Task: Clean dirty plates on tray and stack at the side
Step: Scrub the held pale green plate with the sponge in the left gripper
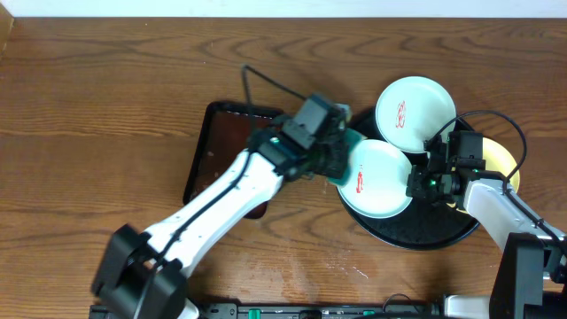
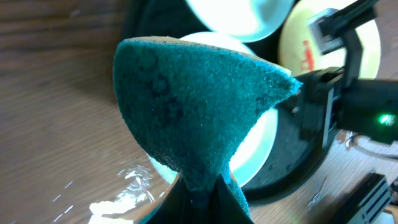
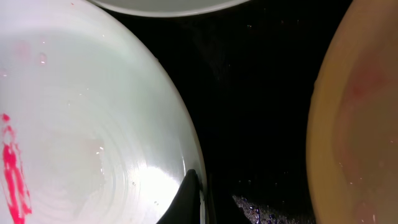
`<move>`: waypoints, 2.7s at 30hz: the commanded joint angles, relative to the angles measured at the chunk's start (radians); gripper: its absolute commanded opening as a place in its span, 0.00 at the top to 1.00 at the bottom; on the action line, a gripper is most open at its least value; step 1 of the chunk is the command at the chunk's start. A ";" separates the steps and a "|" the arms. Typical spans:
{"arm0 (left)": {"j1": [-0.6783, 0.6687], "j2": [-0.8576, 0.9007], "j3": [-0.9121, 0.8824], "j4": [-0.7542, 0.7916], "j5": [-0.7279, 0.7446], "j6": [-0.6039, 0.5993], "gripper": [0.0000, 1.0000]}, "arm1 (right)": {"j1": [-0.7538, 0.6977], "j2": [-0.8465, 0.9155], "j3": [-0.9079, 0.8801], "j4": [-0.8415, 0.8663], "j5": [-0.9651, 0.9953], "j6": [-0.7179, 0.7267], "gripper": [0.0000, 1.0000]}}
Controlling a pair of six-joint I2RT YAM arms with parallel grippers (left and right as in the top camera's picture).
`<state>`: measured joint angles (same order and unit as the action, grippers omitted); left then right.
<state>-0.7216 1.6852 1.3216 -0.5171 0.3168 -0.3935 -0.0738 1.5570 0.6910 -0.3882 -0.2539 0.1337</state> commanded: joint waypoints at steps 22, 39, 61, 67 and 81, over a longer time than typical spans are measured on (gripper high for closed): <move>-0.075 0.484 0.200 -0.186 -0.418 -0.131 0.93 | 0.009 0.016 -0.011 -0.058 -0.016 0.030 0.98; -0.103 0.487 0.264 -0.028 0.073 -0.053 0.93 | 0.009 0.016 -0.011 -0.073 -0.016 0.030 0.99; -0.115 0.573 0.391 -0.333 -0.282 -0.053 0.92 | 0.009 0.016 -0.011 -0.076 -0.016 0.030 0.99; -0.108 0.573 0.505 -0.493 -0.644 -0.052 0.92 | 0.009 0.016 -0.011 -0.076 -0.016 0.030 0.99; -0.111 0.668 0.509 -0.266 0.026 -0.018 0.93 | 0.009 0.016 -0.011 -0.076 -0.016 0.030 0.99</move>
<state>-0.8387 2.2841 1.8267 -0.8169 0.0483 -0.4282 -0.0669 1.5566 0.6971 -0.4545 -0.3107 0.1871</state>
